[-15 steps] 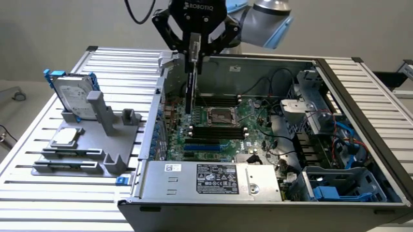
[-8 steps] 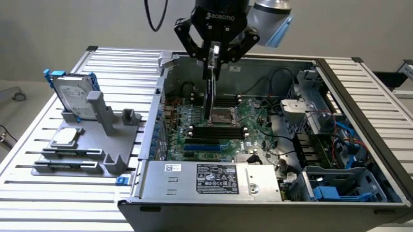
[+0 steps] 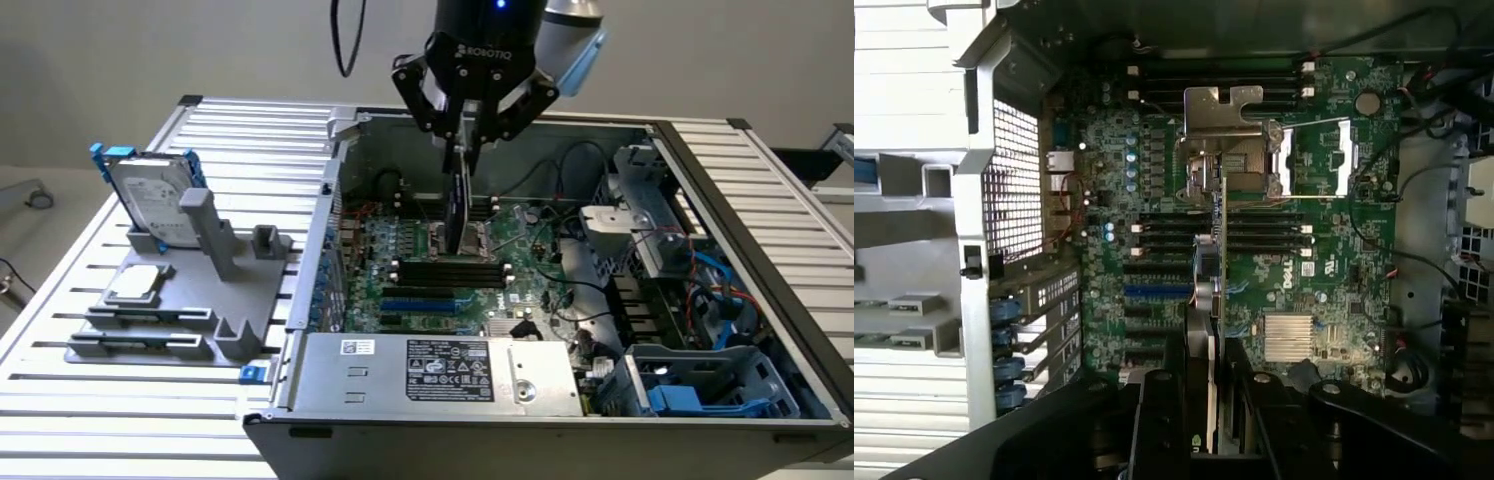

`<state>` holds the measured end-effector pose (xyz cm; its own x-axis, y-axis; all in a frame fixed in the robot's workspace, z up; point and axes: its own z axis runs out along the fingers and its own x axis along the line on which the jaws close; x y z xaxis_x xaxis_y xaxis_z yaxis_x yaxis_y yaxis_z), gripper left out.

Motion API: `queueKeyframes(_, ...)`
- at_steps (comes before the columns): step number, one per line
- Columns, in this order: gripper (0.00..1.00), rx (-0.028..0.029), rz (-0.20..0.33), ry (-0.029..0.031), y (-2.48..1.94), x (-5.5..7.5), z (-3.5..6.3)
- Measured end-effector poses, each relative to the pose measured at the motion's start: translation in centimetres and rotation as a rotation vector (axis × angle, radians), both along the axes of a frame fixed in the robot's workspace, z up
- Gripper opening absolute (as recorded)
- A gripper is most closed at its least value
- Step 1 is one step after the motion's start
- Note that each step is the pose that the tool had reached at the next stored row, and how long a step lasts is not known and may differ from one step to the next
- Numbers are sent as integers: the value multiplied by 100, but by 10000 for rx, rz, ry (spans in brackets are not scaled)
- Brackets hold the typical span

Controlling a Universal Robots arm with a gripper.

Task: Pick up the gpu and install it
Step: 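Pick up the gpu and move the gpu toward the slot, then insert the gpu into the slot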

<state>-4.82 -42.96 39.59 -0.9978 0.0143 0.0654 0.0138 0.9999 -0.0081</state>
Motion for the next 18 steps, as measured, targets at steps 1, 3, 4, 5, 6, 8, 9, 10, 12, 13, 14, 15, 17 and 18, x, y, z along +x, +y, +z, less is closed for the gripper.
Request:
queueKeyframes(1, 27, 1, 25, 0, 16, 1, -18)
queueKeyframes(3, 27, 1, 65, 0, 44, 4, -55)
queueKeyframes(4, 27, 1, 79, -1, 51, 8, -73)
queueKeyframes(5, 27, 2, 88, -2, 53, 18, -92)
queueKeyframes(6, 27, 2, 94, -1, 53, 35, -109)
queueKeyframes(8, 27, 26, 95, 30, 46, 68, -119)
queueKeyframes(9, 27, 30, 95, 33, 46, 69, -120)
queueKeyframes(10, 27, 29, 94, 33, 46, 69, -120)
queueKeyframes(12, 27, 31, 86, 33, 46, 69, -120)
queueKeyframes(13, 27, 30, 86, 33, 46, 69, -120)
queueKeyframes(14, 27, 30, 85, 33, 46, 69, -120)
queueKeyframes(15, 27, 30, 84, 33, 46, 69, -120)
queueKeyframes(17, 27, 31, 83, 33, 46, 69, -120)
queueKeyframes(18, 27, 30, 82, 33, 46, 69, -120)
